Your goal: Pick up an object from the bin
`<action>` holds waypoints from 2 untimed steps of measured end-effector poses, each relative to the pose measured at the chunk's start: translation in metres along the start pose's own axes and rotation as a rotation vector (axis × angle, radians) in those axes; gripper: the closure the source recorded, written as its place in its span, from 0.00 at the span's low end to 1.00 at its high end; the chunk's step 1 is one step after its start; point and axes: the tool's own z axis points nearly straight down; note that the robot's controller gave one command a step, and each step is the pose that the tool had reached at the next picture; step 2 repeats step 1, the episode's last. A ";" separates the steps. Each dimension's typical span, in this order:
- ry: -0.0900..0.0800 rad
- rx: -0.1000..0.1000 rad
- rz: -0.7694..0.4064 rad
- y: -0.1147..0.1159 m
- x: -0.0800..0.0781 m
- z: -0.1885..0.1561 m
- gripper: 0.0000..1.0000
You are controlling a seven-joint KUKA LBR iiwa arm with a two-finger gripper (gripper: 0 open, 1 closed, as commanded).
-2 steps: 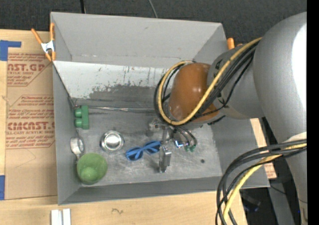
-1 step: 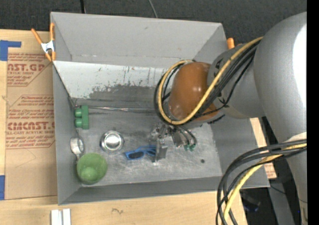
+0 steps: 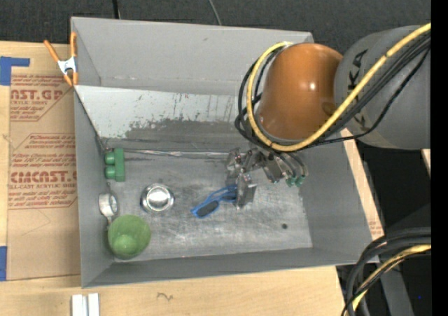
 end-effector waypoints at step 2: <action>0.003 -0.004 -0.332 0.086 -0.028 -0.039 1.00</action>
Offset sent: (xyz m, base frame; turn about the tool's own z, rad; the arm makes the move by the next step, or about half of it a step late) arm 0.0036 0.0869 0.0385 -0.3281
